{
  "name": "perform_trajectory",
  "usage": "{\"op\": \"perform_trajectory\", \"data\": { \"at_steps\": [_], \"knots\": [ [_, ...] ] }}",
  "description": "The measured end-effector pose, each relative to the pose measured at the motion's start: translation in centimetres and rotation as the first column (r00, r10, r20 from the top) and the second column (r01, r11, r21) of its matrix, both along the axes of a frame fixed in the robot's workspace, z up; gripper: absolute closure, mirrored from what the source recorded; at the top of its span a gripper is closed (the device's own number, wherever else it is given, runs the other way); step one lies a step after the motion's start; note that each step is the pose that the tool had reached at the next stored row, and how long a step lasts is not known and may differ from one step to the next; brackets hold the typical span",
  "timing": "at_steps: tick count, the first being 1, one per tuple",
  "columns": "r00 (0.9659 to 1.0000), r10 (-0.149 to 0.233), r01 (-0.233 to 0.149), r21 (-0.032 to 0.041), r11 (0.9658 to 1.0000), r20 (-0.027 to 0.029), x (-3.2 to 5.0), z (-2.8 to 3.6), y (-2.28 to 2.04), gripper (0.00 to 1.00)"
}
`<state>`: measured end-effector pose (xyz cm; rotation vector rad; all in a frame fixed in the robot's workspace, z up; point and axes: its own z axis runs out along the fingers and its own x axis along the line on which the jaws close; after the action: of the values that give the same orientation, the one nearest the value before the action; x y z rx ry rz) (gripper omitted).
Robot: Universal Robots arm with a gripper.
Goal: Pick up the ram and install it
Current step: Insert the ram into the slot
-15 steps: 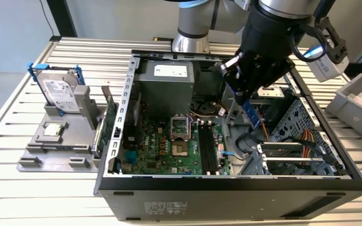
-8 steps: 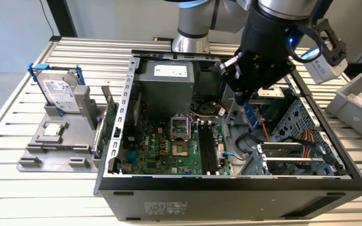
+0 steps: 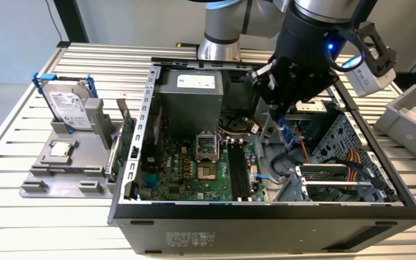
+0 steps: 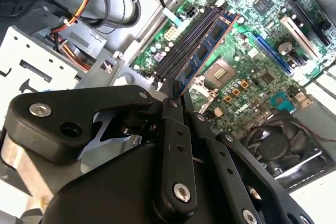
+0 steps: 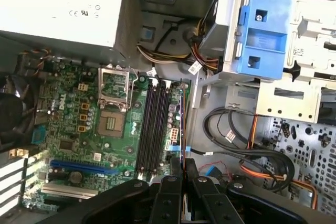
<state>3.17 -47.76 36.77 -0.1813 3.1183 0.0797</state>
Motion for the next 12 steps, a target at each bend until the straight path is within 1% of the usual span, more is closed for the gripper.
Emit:
{"op": "perform_trajectory", "data": {
  "at_steps": [7, 12],
  "knots": [
    [0.9999, -0.015, 0.015, 0.0001, 0.9999, 0.0001, 0.00, -0.09, 0.74, 1.00],
    [0.9997, -0.025, 0.025, 0.0001, 0.9997, 0.0001, 0.00, -0.13, 0.90, 1.00]
  ]
}}
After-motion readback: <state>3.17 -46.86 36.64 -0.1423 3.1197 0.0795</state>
